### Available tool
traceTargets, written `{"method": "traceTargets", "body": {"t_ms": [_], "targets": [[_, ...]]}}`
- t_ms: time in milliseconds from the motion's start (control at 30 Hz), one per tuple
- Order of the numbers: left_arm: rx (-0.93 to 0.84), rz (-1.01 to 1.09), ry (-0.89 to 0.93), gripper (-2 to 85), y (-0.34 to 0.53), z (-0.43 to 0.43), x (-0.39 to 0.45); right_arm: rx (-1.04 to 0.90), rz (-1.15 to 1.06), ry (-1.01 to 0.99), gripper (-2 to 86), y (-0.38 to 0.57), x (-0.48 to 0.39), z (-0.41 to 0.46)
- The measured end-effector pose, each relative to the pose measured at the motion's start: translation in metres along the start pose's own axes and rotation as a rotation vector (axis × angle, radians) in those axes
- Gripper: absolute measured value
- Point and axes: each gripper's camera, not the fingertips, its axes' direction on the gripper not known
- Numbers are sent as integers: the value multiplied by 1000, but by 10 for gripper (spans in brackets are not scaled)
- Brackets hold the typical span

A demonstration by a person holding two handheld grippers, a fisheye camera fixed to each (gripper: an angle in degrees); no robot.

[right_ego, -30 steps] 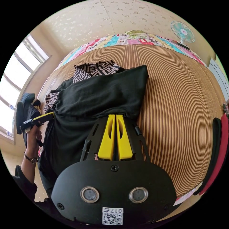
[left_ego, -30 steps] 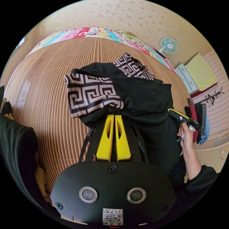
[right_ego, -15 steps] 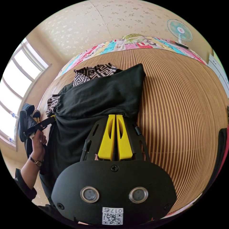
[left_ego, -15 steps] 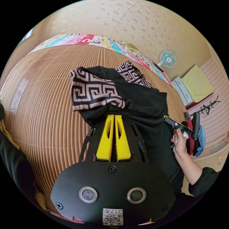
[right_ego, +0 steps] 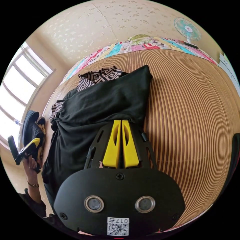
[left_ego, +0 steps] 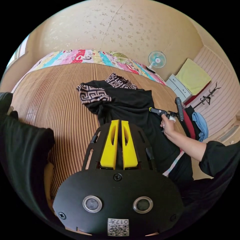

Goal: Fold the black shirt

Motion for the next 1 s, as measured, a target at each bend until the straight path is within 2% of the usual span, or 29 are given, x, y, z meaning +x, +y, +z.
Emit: {"method": "traceTargets", "body": {"t_ms": [267,433,567,667,733,833,967,1000], "targets": [[-144,-92,-97,65,80,-18,17,0,-28,68,2,-5,-26,-3],[-58,-140,7,52,104,-41,19,-9,-74,185,3,-10,-56,-1],[-82,-184,8,68,108,-56,5,-22,-63,166,4,-18,-61,-6],[-104,-222,20,79,111,-62,-2,-47,-177,266,4,-17,-87,-14],[-110,-236,16,80,112,-64,-4,18,-210,273,4,-3,-98,-36],[-102,-264,28,81,114,-65,-9,94,-239,182,5,36,-99,-91],[-91,-268,60,62,113,-56,-9,117,-156,66,4,119,-58,-154],[-109,-268,84,57,111,-48,-9,158,-124,93,4,144,-45,-172]]}}
